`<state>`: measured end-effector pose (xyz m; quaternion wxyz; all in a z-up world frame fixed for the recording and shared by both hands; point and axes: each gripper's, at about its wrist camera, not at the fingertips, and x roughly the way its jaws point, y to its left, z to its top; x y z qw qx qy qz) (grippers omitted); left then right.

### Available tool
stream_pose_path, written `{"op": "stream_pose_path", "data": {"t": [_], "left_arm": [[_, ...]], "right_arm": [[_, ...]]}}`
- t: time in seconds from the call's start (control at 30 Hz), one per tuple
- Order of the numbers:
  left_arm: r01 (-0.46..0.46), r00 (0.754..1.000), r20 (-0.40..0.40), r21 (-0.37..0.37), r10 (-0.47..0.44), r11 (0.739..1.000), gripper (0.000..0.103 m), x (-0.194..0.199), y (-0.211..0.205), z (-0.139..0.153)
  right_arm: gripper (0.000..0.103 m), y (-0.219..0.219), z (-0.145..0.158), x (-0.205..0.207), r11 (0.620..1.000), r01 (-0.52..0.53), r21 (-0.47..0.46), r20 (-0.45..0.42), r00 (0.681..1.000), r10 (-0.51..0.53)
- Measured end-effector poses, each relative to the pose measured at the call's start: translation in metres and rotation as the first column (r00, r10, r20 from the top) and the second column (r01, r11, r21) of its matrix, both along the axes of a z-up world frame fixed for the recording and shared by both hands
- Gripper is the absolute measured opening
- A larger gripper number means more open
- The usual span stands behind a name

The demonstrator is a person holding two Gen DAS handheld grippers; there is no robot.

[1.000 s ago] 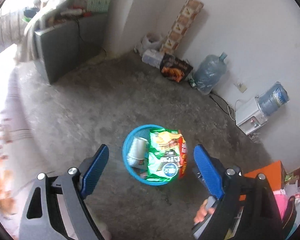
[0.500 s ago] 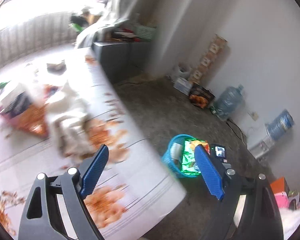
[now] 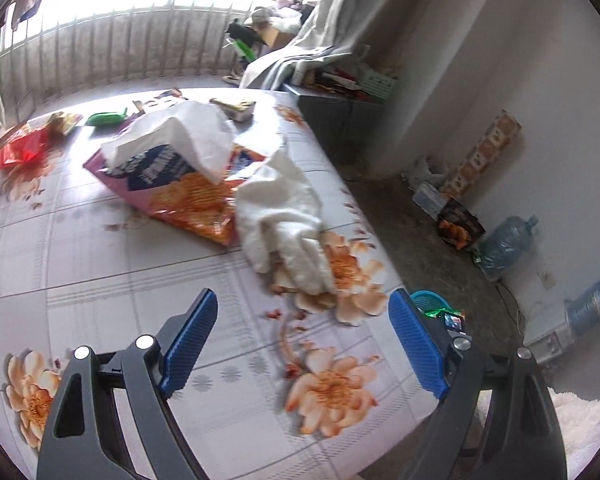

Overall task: Collect trash
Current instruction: 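Move both grippers back from the wastebasket toward the table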

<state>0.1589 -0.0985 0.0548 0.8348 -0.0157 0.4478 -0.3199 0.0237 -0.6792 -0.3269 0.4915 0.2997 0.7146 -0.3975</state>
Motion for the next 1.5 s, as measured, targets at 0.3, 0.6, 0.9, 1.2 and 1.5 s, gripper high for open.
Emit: {"op": "stream_pose_path", "data": {"t": [0.3,0.6,0.9,1.2,1.5], "left_arm": [[-0.01,1.0,-0.007,-0.027,0.01,1.0,0.085,0.002,0.014,-0.002],[0.037,0.999,0.026,-0.063,-0.035,0.997,0.085,-0.015,0.017,0.008],[0.02,1.0,0.021,-0.087,-0.019,0.996,0.085,-0.017,0.035,0.009],[-0.004,1.0,0.014,-0.085,0.005,0.996,0.085,-0.016,0.044,0.009],[0.005,1.0,0.011,-0.09,-0.004,0.996,0.085,-0.016,0.038,0.007]], "right_arm": [[0.038,0.029,0.062,0.002,0.998,-0.048,-0.036,0.279,0.959,0.056],[0.051,0.059,0.19,-0.054,0.984,0.031,-0.173,0.609,0.789,0.082],[0.082,0.0,0.163,-0.142,0.888,0.453,-0.077,0.679,0.676,-0.286],[0.065,0.014,0.119,-0.165,0.838,0.508,0.197,0.699,0.527,-0.483],[0.006,0.02,0.137,-0.148,0.922,0.388,-0.02,0.64,0.713,-0.286]]}}
